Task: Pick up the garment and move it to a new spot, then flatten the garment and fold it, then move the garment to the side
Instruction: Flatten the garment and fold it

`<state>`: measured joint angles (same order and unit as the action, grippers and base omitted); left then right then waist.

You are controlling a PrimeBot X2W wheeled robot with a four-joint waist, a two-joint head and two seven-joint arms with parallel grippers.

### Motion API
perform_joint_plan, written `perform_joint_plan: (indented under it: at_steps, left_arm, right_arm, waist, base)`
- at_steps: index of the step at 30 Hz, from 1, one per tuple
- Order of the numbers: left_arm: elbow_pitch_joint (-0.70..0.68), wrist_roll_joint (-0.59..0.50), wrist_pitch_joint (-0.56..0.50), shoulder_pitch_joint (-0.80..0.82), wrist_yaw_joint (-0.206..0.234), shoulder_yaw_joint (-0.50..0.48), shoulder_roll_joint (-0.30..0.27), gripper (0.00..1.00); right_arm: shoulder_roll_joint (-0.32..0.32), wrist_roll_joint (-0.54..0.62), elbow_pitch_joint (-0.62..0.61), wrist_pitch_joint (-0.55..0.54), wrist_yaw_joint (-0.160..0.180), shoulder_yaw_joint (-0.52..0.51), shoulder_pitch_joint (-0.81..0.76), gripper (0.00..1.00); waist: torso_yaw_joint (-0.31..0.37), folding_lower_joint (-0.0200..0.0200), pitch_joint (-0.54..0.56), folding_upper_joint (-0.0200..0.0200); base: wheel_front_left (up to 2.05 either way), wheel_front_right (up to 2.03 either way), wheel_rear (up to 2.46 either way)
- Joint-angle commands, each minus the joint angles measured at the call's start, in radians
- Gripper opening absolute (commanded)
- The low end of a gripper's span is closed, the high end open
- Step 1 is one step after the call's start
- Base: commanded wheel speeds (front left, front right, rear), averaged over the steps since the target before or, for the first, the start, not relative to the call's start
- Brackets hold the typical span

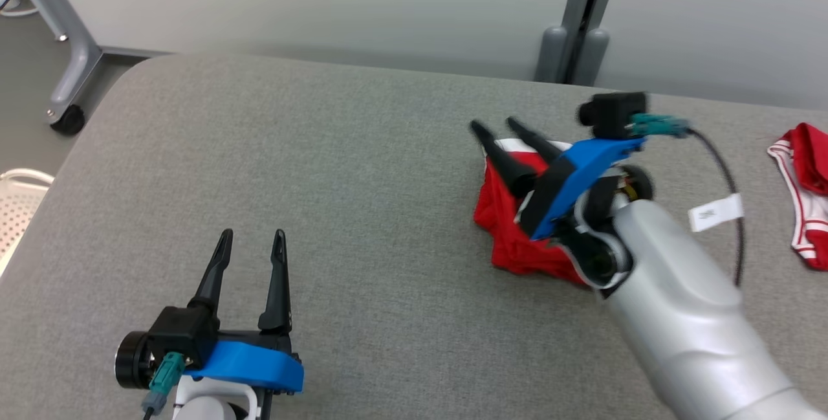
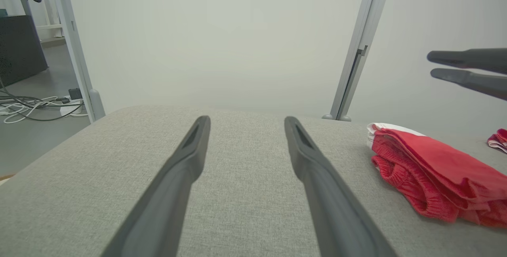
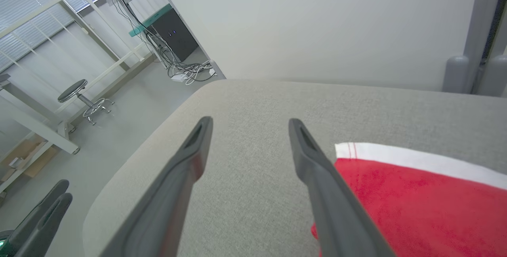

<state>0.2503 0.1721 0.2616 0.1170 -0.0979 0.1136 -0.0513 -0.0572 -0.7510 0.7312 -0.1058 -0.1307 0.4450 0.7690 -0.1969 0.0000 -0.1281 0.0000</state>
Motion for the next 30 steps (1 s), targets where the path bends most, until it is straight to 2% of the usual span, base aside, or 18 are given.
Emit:
perform_joint_plan:
  at_steps: [1,5,7,8,10,15,19,25,30]
  left_arm:
    - [-0.002,-0.005,0.004,-0.017,0.001,-0.008,0.001,1.0]
    - [-0.004,-0.009,0.004,-0.036,0.002,-0.023,0.001,1.0]
    - [-0.006,-0.009,0.004,-0.038,0.002,-0.025,0.001,1.0]
    - [-0.007,-0.008,0.004,-0.046,0.004,-0.029,0.001,1.0]
    - [-0.007,-0.005,0.004,-0.051,0.006,-0.034,0.001,1.0]
    - [-0.005,0.006,0.004,-0.056,0.013,-0.058,0.001,1.0]
    - [0.006,0.01,0.004,-0.064,0.018,-0.074,0.001,1.0]
    - [0.026,0.011,0.004,-0.075,0.02,-0.092,-0.002,1.0]
    - [0.057,0.01,0.004,-0.089,0.02,-0.104,-0.009,1.0]
  right_arm:
    - [-0.05,0.026,-0.052,0.023,0.0,-0.038,-0.039,1.0]
    - [-0.134,0.144,-0.141,0.053,0.0,-0.133,-0.102,1.0]
    - [-0.149,0.177,-0.162,0.06,0.0,-0.164,-0.124,1.0]
    - [-0.166,0.252,-0.211,0.073,0.0,-0.233,-0.185,1.0]
    - [-0.168,0.322,-0.271,0.083,0.0,-0.299,-0.25,1.0]
    - [-0.102,0.454,-0.433,0.106,0.0,-0.448,-0.434,1.0]
    - [-0.037,0.507,-0.525,0.121,0.0,-0.535,-0.559,1.0]
    - [-0.002,0.514,-0.589,0.126,0.0,-0.569,-0.661,1.0]
    - [0.004,0.53,-0.599,0.143,0.0,-0.549,-0.713,1.0]
  waist:
    - [0.024,0.0,0.023,0.0]
    - [0.05,0.0,0.045,0.0]
    - [0.057,0.0,0.048,0.0]
    - [0.07,0.0,0.055,0.0]
    - [0.084,0.0,0.058,0.0]
    - [0.122,0.0,0.059,0.0]
    - [0.149,0.0,0.066,0.0]
    - [0.181,0.0,0.086,0.0]
    - [0.202,0.0,0.105,0.0]
  base:
    - [0.0,0.0,0.0]
    - [0.0,0.0,0.0]
    - [0.0,0.0,0.0]
    - [0.0,0.0,0.0]
    - [0.0,0.0,0.0]
    - [0.0,0.0,0.0]
    - [0.0,0.0,0.0]
    - [0.0,0.0,0.0]
    - [0.0,0.0,0.0]
